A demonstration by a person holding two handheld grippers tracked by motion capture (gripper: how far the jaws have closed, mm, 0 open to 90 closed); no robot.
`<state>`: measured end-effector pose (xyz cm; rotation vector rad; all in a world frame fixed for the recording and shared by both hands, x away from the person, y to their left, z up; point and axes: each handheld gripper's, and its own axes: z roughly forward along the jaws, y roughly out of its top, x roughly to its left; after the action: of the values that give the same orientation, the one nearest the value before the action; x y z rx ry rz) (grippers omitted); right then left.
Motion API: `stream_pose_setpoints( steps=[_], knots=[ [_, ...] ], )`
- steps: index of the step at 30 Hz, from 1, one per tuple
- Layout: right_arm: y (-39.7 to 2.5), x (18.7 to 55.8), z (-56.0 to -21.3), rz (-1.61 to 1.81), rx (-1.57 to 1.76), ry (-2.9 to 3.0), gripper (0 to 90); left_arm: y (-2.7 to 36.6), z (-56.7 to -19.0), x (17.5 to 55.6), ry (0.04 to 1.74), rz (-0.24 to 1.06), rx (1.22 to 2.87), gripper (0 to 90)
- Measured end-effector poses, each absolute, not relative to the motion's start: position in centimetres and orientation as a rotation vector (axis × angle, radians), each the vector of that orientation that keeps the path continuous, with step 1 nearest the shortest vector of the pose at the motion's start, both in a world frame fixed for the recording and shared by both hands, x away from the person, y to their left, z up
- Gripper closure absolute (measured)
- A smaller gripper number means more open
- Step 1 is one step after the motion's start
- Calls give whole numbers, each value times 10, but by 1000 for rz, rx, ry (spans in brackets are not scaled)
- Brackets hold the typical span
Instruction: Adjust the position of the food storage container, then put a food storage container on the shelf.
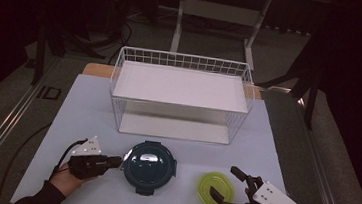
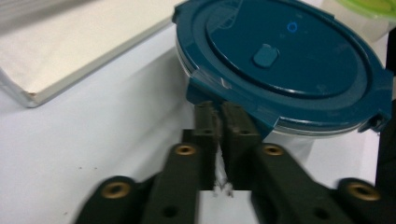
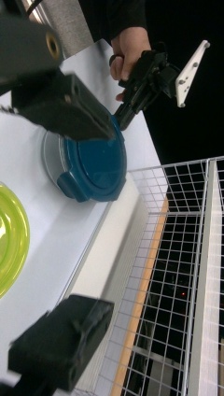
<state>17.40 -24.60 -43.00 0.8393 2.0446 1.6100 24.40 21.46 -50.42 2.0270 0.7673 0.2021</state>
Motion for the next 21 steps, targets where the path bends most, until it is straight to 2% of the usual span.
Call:
stream_pose_setpoints(
  steps=[1,2,3,4,5,6,7,8,9,11,12,14,21],
  knots=[
    [-246,174,-430,1610,839,2045,131,215,-504,244,767,202,2027,775],
    [-242,173,-431,1568,818,2035,117,218,-498,242,768,208,2000,663],
    [-242,173,-431,1568,818,2035,117,219,-495,242,772,206,1986,663],
    [-241,173,-431,1564,813,2033,111,220,-491,241,775,193,1966,610],
    [-237,173,-429,1569,796,2038,111,221,-487,240,776,191,1945,483],
    [-237,173,-429,1569,796,2038,111,221,-484,238,780,196,1925,483],
    [-237,173,-429,1569,796,2038,111,221,-484,238,780,196,1925,386],
    [-234,174,-429,1560,783,2039,111,220,-478,237,774,168,1909,386],
    [-228,174,-427,1558,746,2044,111,219,-476,236,763,155,1907,194],
    [-222,177,-424,1572,722,2058,115,217,-473,236,772,112,1907,75],
    [-222,177,-424,1572,722,2058,115,216,-471,237,777,89,1897,75],
    [-217,181,-422,1567,716,2066,118,214,-468,237,790,71,1900,21],
    [-204,199,-409,1576,746,2098,110,210,-460,246,914,33,1864,35]
  ],
)
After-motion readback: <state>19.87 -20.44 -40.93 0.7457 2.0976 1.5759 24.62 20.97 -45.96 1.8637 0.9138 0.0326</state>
